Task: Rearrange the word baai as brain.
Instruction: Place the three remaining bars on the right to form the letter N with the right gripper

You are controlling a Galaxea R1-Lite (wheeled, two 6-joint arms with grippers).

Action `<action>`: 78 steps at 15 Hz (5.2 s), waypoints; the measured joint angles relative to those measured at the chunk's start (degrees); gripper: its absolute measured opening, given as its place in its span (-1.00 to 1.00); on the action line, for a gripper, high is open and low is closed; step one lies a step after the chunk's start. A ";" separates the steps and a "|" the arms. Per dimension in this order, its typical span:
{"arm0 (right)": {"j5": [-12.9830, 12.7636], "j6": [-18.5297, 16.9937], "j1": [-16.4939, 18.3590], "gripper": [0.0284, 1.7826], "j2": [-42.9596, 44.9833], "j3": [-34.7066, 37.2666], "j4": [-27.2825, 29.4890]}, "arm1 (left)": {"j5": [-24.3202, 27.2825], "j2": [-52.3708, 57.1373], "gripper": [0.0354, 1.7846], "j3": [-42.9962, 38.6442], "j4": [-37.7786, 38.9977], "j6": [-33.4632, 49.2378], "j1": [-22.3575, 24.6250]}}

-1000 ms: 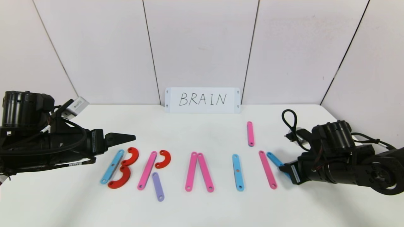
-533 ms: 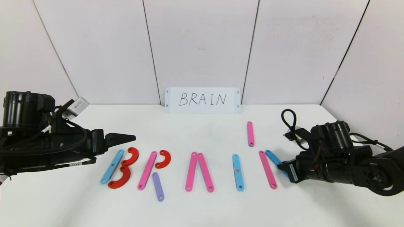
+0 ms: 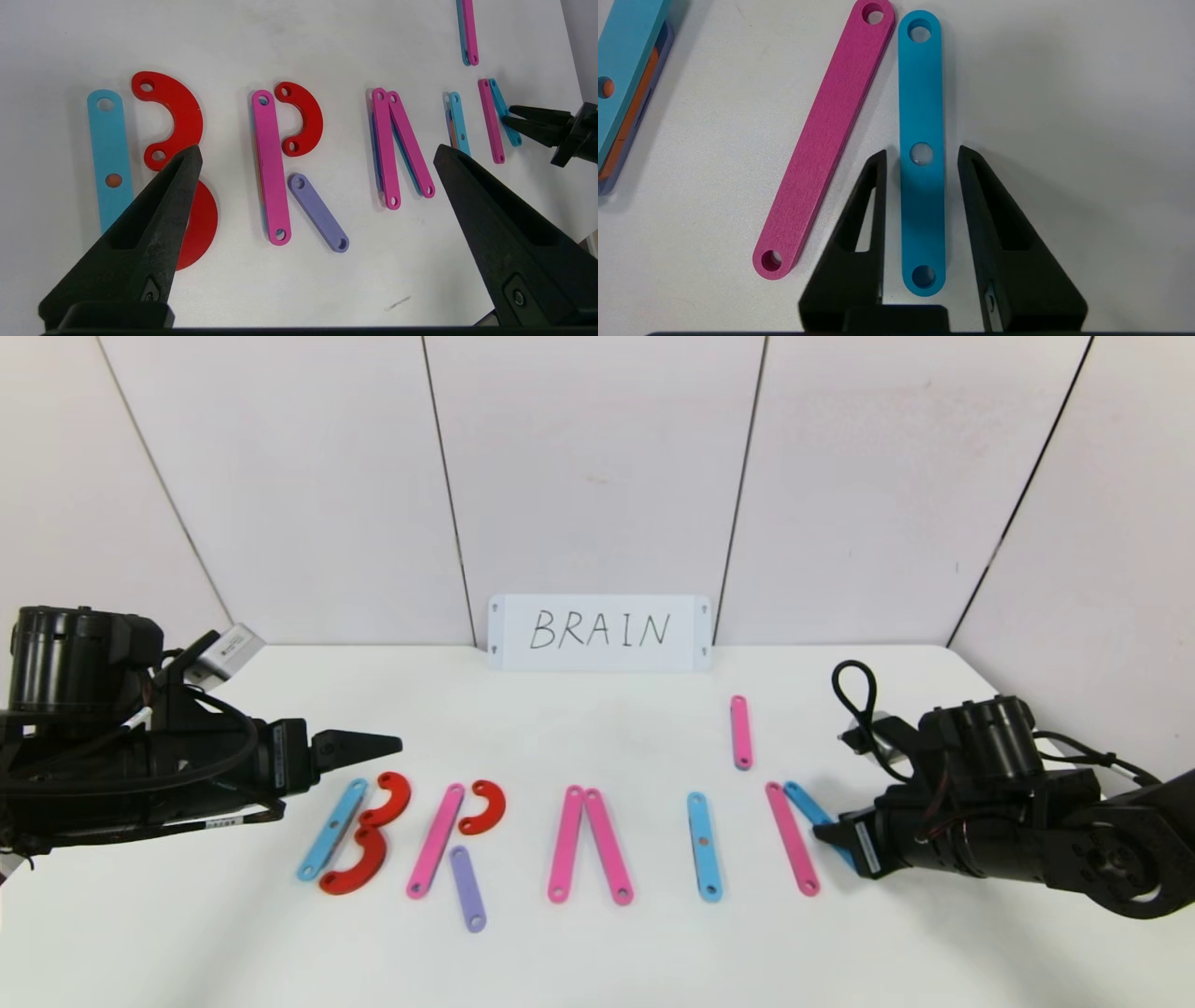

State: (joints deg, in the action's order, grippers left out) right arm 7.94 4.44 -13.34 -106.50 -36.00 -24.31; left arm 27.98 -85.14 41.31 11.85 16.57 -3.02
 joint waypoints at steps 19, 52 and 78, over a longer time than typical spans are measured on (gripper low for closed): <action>-11.81 -10.13 -7.06 0.95 -7.75 -22.58 6.89 | -0.06 -0.22 0.95 -0.20 0.18 0.00 -0.30; -16.64 -14.24 -5.24 -0.69 -7.97 -22.58 8.83 | 0.00 0.13 0.95 -0.26 0.20 0.02 -0.30; -15.18 -19.24 -1.02 -0.67 0.73 -0.30 1.18 | 0.00 -0.13 0.95 -0.30 0.20 0.02 -0.50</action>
State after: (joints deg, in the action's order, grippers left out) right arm -7.24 -14.80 -14.36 -105.77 -36.30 -23.13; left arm 27.98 -85.27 41.01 12.04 16.59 -3.52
